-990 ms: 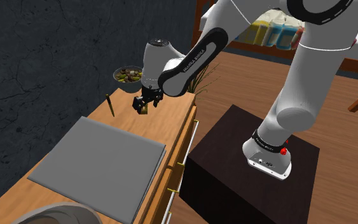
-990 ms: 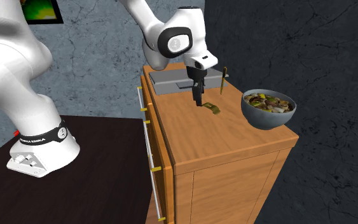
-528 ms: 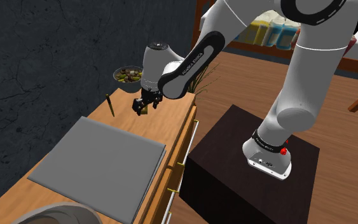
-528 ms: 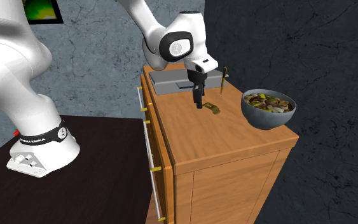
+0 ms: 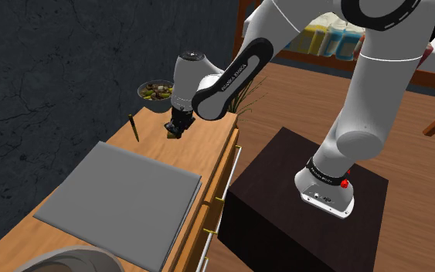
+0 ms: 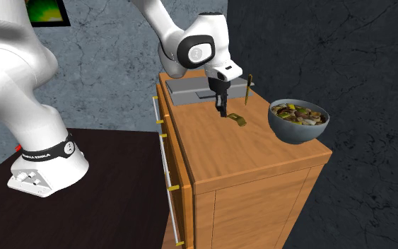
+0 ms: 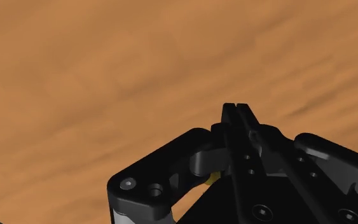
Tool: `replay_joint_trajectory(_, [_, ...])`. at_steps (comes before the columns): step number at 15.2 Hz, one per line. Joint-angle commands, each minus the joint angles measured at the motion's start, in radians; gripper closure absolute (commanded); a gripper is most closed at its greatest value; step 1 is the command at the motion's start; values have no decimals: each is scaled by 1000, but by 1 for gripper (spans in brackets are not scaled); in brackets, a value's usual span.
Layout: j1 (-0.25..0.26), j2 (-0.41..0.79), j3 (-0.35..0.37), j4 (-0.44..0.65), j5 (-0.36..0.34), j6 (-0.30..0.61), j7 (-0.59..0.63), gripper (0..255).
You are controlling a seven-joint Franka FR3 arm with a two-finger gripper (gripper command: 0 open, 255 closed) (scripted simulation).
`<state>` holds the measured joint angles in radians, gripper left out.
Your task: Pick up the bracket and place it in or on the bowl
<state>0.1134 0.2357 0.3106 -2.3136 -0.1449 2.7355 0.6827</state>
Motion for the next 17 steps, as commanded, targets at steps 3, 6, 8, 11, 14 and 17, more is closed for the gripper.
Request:
replay_joint_trajectory(3, [0,0,0,0,0,0,0,255])
replay_joint_trajectory(6, [34,18,-33,69,0,-83,153,0])
replay_joint_trajectory(8, [83,64,-94,211,26,-247,422,0])
replay_joint_trajectory(11, [100,104,-126,290,47,-325,564,0])
replay_joint_trajectory(14, [103,133,-130,288,38,-293,570,0])
replay_joint_trajectory(17, [107,170,-136,287,28,-257,577,0])
